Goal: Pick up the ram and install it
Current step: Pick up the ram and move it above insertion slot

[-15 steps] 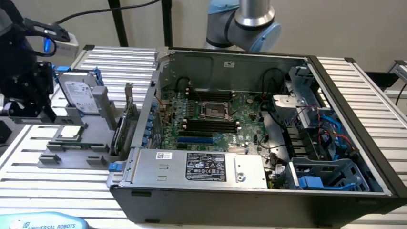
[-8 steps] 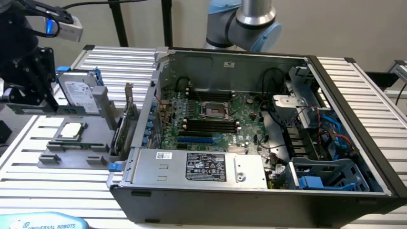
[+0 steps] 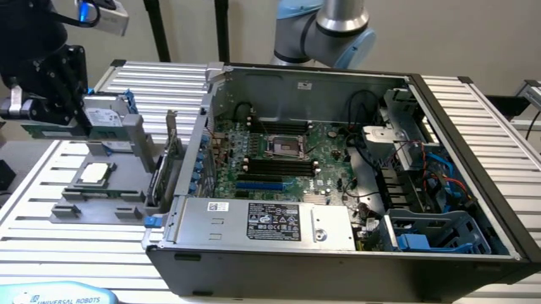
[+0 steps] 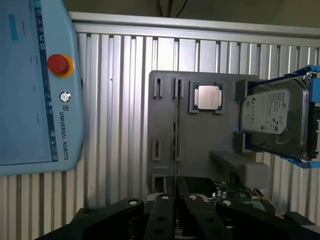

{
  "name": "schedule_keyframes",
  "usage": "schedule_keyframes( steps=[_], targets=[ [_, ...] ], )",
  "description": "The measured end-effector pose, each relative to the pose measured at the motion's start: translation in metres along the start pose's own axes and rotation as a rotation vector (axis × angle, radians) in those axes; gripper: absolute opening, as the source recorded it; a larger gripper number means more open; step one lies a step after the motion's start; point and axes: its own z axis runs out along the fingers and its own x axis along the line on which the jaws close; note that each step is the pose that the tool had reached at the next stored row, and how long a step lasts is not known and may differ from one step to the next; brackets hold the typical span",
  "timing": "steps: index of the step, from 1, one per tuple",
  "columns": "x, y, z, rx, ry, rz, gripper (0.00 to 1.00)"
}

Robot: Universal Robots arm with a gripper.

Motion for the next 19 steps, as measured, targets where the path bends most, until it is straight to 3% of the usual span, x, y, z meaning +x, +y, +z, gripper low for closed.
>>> schedule_keyframes(
  steps=[5,10,14,19],
  targets=[
    [0.000,-0.0209,-0.0103,-0.0016,-0.0168,-0.001,0.13],
    [0.000,-0.0437,-0.0163,-0.0028,-0.0300,-0.002,0.13],
    [0.000,-0.0619,-0.0190,-0.0037,-0.0375,-0.003,0.13],
    [0.000,-0.0844,-0.0203,-0.0053,-0.0419,-0.003,0.13]
  ],
)
